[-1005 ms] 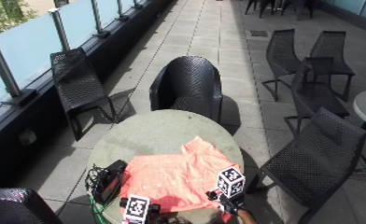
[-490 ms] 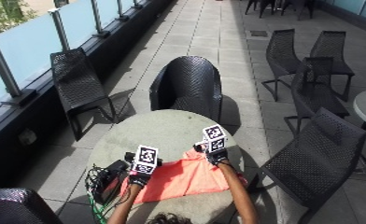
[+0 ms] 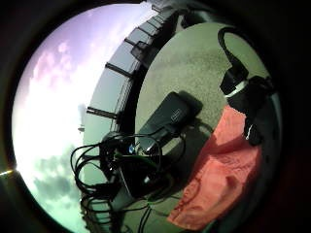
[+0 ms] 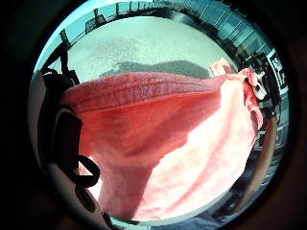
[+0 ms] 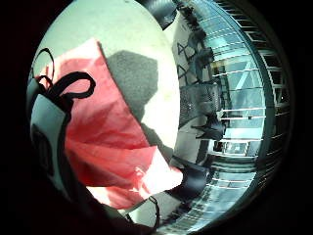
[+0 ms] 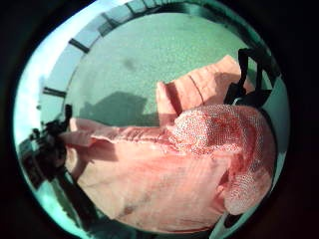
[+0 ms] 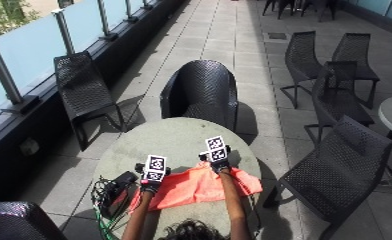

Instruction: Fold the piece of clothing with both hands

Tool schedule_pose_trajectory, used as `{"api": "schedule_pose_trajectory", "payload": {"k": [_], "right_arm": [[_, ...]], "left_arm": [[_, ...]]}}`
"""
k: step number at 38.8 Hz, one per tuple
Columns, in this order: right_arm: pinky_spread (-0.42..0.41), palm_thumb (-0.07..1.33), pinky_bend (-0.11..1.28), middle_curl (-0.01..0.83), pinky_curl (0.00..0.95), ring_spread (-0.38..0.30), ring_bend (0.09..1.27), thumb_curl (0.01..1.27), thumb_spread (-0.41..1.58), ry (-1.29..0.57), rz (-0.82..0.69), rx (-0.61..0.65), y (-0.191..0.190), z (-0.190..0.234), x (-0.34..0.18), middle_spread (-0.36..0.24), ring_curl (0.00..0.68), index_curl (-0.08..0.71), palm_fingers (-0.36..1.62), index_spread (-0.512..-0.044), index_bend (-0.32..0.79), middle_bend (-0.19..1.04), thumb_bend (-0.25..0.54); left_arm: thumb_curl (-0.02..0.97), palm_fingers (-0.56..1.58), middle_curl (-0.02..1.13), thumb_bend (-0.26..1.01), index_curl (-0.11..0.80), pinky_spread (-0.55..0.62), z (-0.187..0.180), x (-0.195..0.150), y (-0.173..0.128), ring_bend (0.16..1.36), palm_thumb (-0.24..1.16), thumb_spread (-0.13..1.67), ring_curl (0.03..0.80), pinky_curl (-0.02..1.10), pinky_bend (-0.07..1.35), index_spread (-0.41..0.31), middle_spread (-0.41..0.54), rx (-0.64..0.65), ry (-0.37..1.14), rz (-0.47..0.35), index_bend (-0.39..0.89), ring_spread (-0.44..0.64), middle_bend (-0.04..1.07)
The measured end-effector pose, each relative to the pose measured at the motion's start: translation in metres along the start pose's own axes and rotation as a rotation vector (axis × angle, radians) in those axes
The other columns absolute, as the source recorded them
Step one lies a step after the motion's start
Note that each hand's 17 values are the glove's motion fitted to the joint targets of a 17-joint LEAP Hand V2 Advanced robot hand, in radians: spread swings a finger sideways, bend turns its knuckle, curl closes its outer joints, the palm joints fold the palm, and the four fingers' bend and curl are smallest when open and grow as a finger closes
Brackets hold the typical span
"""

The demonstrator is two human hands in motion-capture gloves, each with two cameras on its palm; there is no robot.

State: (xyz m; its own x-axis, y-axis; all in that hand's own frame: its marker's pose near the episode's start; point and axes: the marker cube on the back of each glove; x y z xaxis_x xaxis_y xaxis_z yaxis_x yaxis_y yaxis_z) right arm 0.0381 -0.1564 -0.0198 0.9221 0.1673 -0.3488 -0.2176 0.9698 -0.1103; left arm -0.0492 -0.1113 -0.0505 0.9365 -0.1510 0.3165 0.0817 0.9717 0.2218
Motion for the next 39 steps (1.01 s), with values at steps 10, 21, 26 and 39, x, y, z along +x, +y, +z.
{"api": "schedule_pose_trajectory", "payload": {"k": [10,21,26,39], "right_arm": [[-0.306,0.98,0.61,0.506,0.436,-0.23,0.81,0.26,1.26,-0.269,-0.126,0.037,0.0,0.001,-0.003,-0.24,0.493,0.421,1.2,-0.313,0.08,0.52,0.07],[-0.004,0.57,0.71,0.416,0.446,-0.084,0.52,0.19,1.2,-0.602,0.345,0.025,0.093,0.035,0.094,-0.138,0.399,0.333,0.43,-0.324,0.1,0.23,-0.029],[0.101,0.59,0.68,0.415,0.414,0.021,0.41,0.21,1.21,-0.407,0.507,-0.069,0.118,0.072,0.126,-0.08,0.35,0.318,0.35,-0.31,0.11,0.24,-0.014],[0.143,0.71,0.73,0.387,0.382,-0.034,0.66,0.26,1.24,-0.236,0.402,0.045,0.112,0.105,0.115,-0.057,0.378,0.199,0.51,-0.286,-0.01,0.21,0.031]], "left_arm": [[0.259,1.12,0.58,0.01,0.541,-0.08,0.006,0.001,-0.005,0.62,0.69,1.38,0.405,0.31,0.09,-0.363,-0.387,-0.018,-0.013,-0.067,0.37,-0.37,0.73],[0.26,0.62,0.47,-0.01,0.414,0.11,0.054,0.042,-0.014,0.6,0.69,1.36,0.388,0.36,0.28,-0.182,-0.244,0.027,0.066,0.024,0.08,-0.17,0.35],[0.249,0.62,0.44,-0.02,0.381,0.15,0.015,0.048,0.023,0.55,0.65,1.38,0.364,0.37,0.27,-0.159,-0.225,-0.043,0.083,0.056,0.09,-0.11,0.34],[0.149,0.4,0.35,-0.04,0.367,0.26,0.057,0.059,0.026,0.54,0.33,1.55,0.348,0.4,0.39,-0.098,-0.021,-0.154,0.149,0.06,0.13,0.09,0.14]]}}
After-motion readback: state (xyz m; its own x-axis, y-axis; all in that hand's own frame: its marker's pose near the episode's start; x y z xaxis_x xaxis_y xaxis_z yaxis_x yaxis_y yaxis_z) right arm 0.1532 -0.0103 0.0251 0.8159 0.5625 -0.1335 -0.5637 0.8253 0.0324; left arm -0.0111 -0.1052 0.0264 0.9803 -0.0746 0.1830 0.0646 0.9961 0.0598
